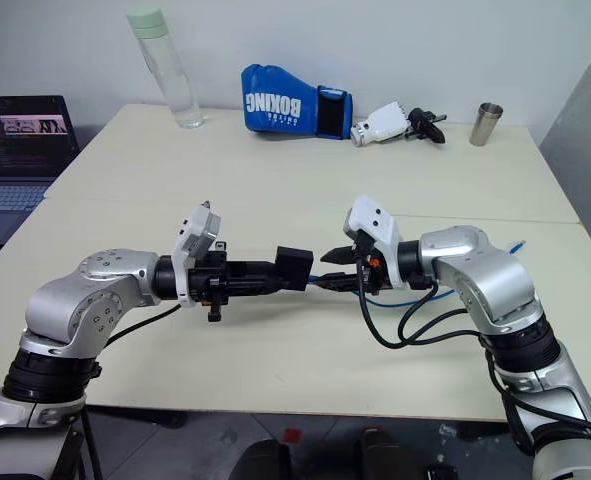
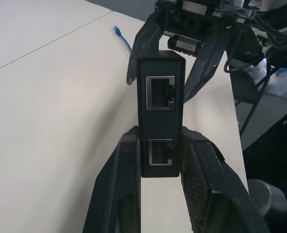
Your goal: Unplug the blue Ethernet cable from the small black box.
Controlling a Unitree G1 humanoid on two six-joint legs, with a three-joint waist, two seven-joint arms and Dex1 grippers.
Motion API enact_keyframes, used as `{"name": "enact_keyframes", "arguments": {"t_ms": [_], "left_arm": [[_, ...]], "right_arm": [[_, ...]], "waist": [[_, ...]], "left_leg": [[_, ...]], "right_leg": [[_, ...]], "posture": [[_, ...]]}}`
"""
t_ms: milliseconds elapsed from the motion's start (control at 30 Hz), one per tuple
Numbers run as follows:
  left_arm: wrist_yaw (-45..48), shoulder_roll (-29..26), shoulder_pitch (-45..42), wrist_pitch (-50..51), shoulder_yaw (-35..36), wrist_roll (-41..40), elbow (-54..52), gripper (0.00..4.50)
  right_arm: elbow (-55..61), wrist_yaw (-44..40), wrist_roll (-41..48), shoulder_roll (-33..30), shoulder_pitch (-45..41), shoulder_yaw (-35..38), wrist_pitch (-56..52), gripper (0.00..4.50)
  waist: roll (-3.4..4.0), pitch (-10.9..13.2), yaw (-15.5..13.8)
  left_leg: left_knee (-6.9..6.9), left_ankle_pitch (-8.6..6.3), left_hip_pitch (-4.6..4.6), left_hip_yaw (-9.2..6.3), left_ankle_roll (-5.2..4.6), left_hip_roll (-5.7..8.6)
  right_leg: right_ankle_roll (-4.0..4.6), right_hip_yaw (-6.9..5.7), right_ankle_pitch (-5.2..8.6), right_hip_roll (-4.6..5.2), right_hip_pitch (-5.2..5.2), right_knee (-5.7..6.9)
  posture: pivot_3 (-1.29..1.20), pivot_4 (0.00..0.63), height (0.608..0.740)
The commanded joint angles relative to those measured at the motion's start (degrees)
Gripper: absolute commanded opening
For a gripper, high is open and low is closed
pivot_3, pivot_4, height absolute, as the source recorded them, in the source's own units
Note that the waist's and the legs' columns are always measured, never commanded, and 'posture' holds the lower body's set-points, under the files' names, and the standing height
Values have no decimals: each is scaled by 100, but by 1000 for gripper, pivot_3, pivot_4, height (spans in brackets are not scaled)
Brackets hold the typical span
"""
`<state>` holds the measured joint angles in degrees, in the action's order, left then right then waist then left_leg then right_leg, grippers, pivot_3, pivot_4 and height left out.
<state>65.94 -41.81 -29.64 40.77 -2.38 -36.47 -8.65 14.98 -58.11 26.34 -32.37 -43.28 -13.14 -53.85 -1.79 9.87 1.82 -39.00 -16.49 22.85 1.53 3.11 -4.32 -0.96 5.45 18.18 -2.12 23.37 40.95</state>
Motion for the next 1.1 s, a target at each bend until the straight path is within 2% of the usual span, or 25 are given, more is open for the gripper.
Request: {"name": "enact_keyframes", "arguments": {"t_ms": [33, 467, 1000, 1100], "left_arm": [[108, -62, -127, -107, 24, 23, -161, 776], [138, -89, -98, -100, 57, 50, -219, 776], [217, -126, -103, -66, 57, 38, -269, 775], [235, -126, -103, -57, 42, 33, -291, 775]], "right_arm": [[-44, -233, 206, 1, -277, -68, -64, 2261], [-732, -602, 109, 126, -591, -447, 263, 2261], [-1026, -940, -44, 102, -767, -606, 487, 2261], [-1055, -957, -64, 119, -779, -612, 503, 1792]], "waist": [[0, 0, 1], [0, 0, 3], [0, 0, 2], [0, 0, 3]], "left_leg": [[0, 0, 0, 0, 0, 0], [2, 0, 2, 0, -1, -3], [3, 0, 3, -1, -1, -4], [3, 0, 3, 0, -1, -4]], "right_leg": [[0, -1, 0, -1, 0, 1], [0, -3, 0, -5, 5, 1], [0, -3, 0, -5, 9, 1], [0, -3, 0, -5, 9, 1]], "posture": [[0, 150, 740], [0, 150, 740], [0, 150, 740], [0, 150, 740]]}}
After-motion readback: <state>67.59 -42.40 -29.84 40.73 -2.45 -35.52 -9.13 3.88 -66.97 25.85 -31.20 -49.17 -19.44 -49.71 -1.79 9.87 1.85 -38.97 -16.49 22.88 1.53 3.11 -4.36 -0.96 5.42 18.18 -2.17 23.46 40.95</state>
